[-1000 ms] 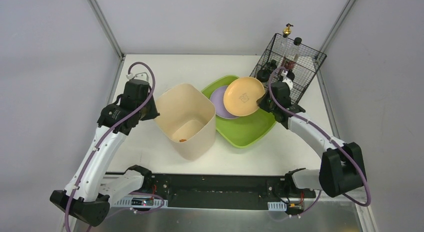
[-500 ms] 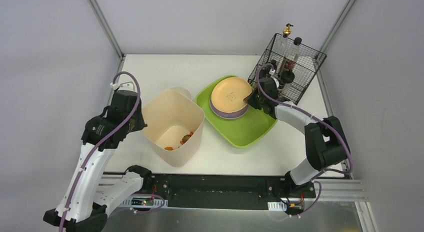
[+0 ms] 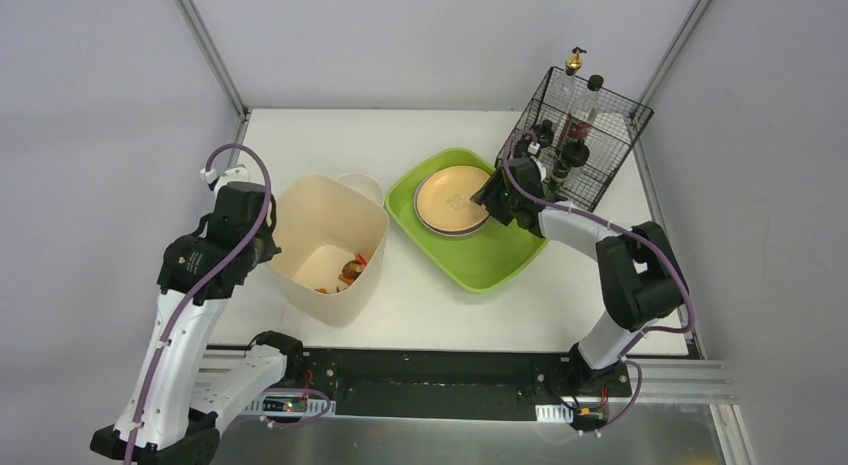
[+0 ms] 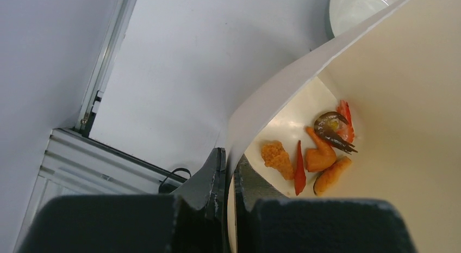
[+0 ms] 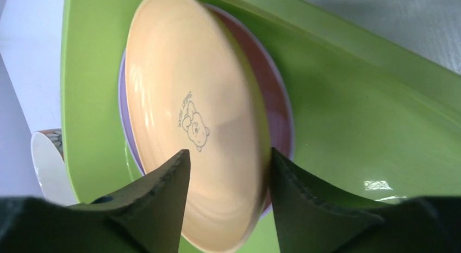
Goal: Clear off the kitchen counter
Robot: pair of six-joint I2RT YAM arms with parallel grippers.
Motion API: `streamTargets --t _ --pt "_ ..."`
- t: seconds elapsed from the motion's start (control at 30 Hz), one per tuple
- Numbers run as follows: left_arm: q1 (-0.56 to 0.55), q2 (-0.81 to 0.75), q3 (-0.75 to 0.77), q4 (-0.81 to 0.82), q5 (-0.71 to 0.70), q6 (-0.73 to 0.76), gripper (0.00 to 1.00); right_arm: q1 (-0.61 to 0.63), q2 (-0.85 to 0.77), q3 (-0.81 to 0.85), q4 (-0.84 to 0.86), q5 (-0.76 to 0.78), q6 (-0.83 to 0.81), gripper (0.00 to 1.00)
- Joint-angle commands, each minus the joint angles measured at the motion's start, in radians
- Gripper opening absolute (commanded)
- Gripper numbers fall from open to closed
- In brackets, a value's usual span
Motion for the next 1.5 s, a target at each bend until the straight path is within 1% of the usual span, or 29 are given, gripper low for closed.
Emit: streamTargets --t 0.0,0.1,0.37,0.47,0.5,0.57,0.7,0.83,0.93,1.03,1.13,1.23,1.37,1.47 --pt "0.056 -0.004 0.048 0.042 -0.050 -0.033 0.00 0.008 -0.037 -0.017 0.028 -0.017 0.006 0.61" --pt "0.118 -0.002 0.060 0.042 -0.023 -0.015 0.00 0.008 -0.090 -0.039 0.002 -0.006 -0.019 0.66" --pt "0.328 0.024 0.082 0.062 0.093 0.042 0.00 0.009 -0.247 -0.101 -0.104 -0.031 -0.108 0.69" --pt "0.415 0.037 0.071 0.081 0.150 0.064 0.00 0.018 -0.337 -0.139 -0.144 -0.041 -0.136 0.70" --pt "0.449 0.040 0.064 0.094 0.162 0.076 0.00 0.024 -0.391 -0.153 -0.154 -0.031 -0.140 0.71" --pt "0.474 0.054 0.051 0.113 0.143 0.081 0.00 0.037 -0.469 -0.172 -0.196 -0.020 -0.149 0.71" --pt "0.532 0.113 0.043 0.139 0.163 0.071 0.00 0.085 -0.617 -0.179 -0.294 0.018 -0.182 0.71" --pt "0.587 0.187 0.073 0.142 0.182 0.053 0.00 0.130 -0.761 -0.203 -0.344 0.062 -0.196 0.71" --pt "0.618 0.239 0.119 0.139 0.164 0.039 0.00 0.146 -0.839 -0.215 -0.363 0.066 -0.196 0.71" --pt "0.660 0.302 0.172 0.136 0.187 0.024 0.00 0.154 -0.885 -0.224 -0.380 0.057 -0.196 0.72" --pt "0.683 0.350 0.202 0.136 0.171 0.021 0.00 0.164 -0.911 -0.234 -0.389 0.054 -0.208 0.72" --pt "0.701 0.394 0.211 0.132 0.128 0.021 0.00 0.165 -0.921 -0.246 -0.375 0.050 -0.215 0.72" --pt "0.745 0.433 0.216 0.143 0.123 0.000 0.00 0.169 -0.919 -0.253 -0.355 0.024 -0.210 0.72" --pt "0.750 0.453 0.189 0.203 0.113 -0.006 0.00 0.172 -0.924 -0.266 -0.346 0.022 -0.214 0.72"
